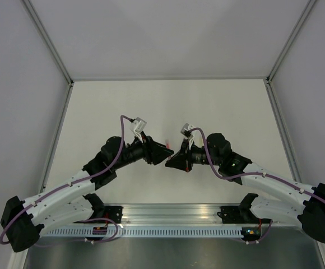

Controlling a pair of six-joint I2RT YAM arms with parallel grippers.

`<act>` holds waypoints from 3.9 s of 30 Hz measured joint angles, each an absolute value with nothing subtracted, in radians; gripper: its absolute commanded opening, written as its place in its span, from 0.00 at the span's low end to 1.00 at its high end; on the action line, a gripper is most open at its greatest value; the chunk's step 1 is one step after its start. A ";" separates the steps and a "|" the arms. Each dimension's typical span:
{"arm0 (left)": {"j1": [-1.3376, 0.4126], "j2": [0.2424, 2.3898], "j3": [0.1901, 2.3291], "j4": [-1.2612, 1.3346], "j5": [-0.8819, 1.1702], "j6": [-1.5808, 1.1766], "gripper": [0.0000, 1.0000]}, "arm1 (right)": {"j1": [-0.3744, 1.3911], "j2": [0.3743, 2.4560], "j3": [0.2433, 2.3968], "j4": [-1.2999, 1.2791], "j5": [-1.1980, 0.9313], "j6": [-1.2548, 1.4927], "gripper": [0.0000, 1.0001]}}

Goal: Insert the pens into the pen caps

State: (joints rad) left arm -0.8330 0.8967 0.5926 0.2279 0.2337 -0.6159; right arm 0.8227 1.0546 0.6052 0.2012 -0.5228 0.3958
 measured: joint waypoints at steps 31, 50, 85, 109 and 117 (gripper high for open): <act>-0.813 0.916 0.503 0.437 0.281 -0.701 0.02 | 0.818 1.067 0.631 0.095 -0.572 0.402 0.00; -0.775 0.931 0.382 0.791 0.163 -0.804 0.02 | 0.773 1.196 0.856 -0.051 -0.623 0.377 0.00; -0.791 0.832 0.619 0.324 0.091 -0.779 0.02 | 0.680 1.170 1.011 -0.143 -0.693 0.236 0.36; -0.640 1.578 1.023 -0.142 0.094 -0.517 0.05 | 0.650 0.882 0.700 -0.113 -0.076 0.456 0.55; -0.627 1.742 1.112 -0.210 0.020 -0.487 0.20 | 0.650 0.916 0.700 -0.121 -0.051 0.459 0.55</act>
State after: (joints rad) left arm -0.6273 1.7416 1.1118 -0.2100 0.0200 -0.4873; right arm 0.6502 0.9157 0.7002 -0.1207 -0.0505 0.4595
